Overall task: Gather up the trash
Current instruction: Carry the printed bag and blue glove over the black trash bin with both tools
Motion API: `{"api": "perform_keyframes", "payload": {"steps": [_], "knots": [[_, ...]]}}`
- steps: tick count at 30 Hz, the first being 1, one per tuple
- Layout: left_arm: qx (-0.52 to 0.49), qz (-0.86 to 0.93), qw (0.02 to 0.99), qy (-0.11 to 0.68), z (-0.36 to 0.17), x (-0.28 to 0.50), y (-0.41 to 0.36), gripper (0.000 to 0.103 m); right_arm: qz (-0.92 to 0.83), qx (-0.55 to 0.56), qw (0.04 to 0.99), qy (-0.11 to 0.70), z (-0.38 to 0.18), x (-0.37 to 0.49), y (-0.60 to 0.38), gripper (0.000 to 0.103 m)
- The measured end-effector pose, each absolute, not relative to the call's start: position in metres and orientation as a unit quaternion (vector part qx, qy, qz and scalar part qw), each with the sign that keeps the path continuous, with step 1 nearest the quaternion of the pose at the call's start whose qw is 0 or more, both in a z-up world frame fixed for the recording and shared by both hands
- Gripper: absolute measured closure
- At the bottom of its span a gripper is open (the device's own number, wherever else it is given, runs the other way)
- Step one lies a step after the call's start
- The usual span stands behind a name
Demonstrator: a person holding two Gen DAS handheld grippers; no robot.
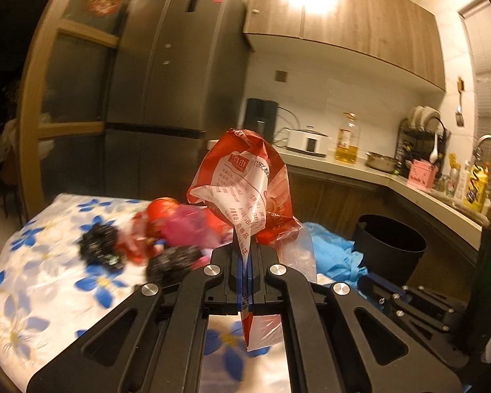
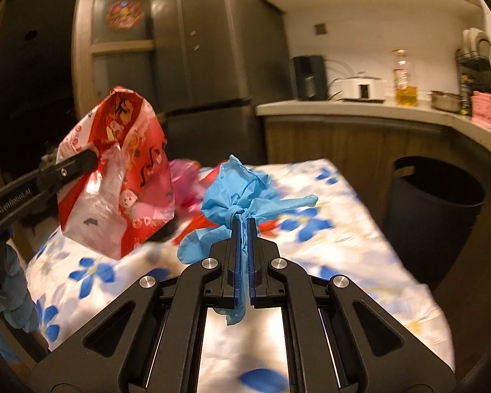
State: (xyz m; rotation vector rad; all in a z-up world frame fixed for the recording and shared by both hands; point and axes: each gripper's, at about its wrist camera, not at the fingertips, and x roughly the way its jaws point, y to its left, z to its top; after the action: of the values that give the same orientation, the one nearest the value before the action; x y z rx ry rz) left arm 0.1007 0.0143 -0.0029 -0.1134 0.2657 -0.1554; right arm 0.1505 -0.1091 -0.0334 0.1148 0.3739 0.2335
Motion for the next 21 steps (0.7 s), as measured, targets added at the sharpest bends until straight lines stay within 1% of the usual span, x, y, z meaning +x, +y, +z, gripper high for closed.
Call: {"api": "perform_keyframes", "payload": {"steps": [6, 14, 21], "knots": [[-0.041, -0.118, 0.983, 0.135, 0.006, 0.129, -0.034, 0.102, 0.058, 0.065, 0.983, 0.159, -0.016, 0.156, -0.161, 0.099], [-0.028, -0.172, 0.978, 0.112, 0.026, 0.171, -0.106, 0.102, -0.027, 0.065, 0.991, 0.118, 0.005, 0.169, -0.227, 0.099], [-0.019, -0.209, 0.973, 0.101, 0.033, 0.203, -0.169, 0.102, -0.083, 0.087, 0.987, 0.104, 0.014, 0.190, -0.280, 0.099]]}}
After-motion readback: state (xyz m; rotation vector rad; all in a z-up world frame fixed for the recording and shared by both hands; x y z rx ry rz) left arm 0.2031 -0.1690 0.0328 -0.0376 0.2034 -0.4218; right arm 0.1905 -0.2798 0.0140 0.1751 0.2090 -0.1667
